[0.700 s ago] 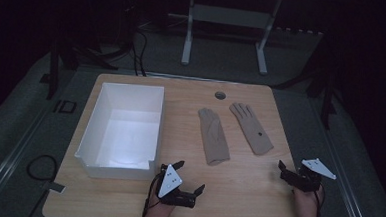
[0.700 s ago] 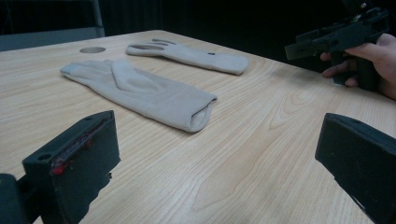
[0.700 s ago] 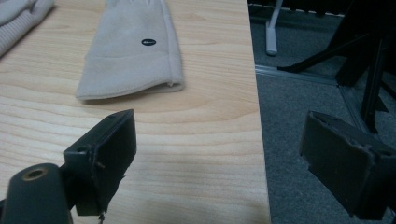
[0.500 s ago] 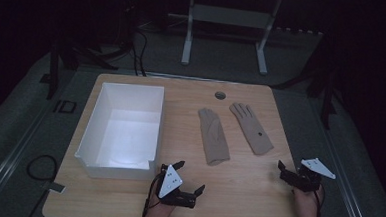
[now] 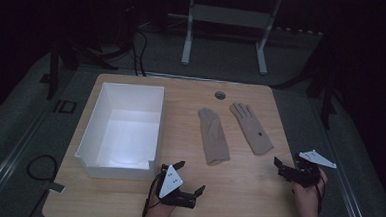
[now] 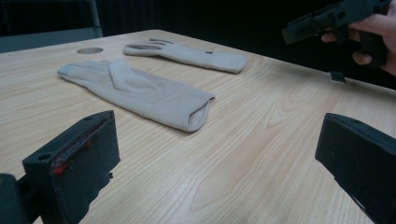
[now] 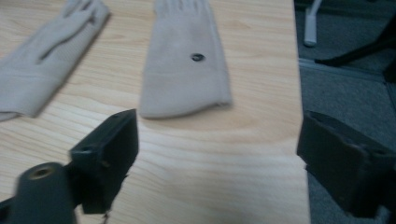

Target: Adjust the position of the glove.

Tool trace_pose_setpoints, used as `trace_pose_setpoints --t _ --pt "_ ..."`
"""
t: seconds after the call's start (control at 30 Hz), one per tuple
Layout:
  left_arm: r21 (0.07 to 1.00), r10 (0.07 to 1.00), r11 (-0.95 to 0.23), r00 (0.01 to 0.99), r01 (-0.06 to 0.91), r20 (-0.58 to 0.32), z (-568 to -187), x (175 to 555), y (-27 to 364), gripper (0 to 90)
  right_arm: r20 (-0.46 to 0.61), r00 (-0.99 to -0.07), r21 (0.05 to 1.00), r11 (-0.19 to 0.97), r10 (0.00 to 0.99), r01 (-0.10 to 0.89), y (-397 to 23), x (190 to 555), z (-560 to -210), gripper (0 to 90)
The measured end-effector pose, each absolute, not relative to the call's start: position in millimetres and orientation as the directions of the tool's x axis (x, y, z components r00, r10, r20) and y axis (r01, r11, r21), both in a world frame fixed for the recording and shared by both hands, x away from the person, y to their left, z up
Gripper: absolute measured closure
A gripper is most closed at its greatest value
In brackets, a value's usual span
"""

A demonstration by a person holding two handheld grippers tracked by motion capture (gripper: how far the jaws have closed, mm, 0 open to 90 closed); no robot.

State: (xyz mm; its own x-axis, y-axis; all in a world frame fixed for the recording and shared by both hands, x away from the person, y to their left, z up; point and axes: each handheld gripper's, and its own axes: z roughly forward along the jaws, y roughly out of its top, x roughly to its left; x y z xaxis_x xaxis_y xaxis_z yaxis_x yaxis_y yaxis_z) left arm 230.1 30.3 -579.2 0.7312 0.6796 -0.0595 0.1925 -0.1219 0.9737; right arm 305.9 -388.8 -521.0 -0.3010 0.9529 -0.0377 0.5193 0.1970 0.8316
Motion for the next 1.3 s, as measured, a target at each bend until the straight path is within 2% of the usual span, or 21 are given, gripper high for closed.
trace_pose_setpoints --t 0.2,0.3,0.63,1.3 --pt "0.974 0.679 -0.119 0.731 0.194 -0.062 -579.3 230.2 30.4 0.0 -0.050 -0.344 0.842 0.225 0.938 0.491 -368.9 308.8 -504.4 11.0" --pt "0.974 0.678 -0.121 0.732 0.194 -0.062 -579.2 230.3 30.4 0.0 -0.027 -0.397 0.842 0.234 0.917 0.485 -359.2 312.2 -498.0 15.0" --pt "0.973 0.677 -0.121 0.733 0.195 -0.062 -579.2 230.4 30.5 0.0 0.017 -0.441 0.843 0.224 0.897 0.489 -332.7 324.8 -485.3 11.3" --pt "0.973 0.664 -0.122 0.745 0.195 -0.066 -579.2 231.0 30.3 0.0 0.006 -0.507 0.829 0.279 0.862 0.485 -268.3 361.2 -474.8 14.5"
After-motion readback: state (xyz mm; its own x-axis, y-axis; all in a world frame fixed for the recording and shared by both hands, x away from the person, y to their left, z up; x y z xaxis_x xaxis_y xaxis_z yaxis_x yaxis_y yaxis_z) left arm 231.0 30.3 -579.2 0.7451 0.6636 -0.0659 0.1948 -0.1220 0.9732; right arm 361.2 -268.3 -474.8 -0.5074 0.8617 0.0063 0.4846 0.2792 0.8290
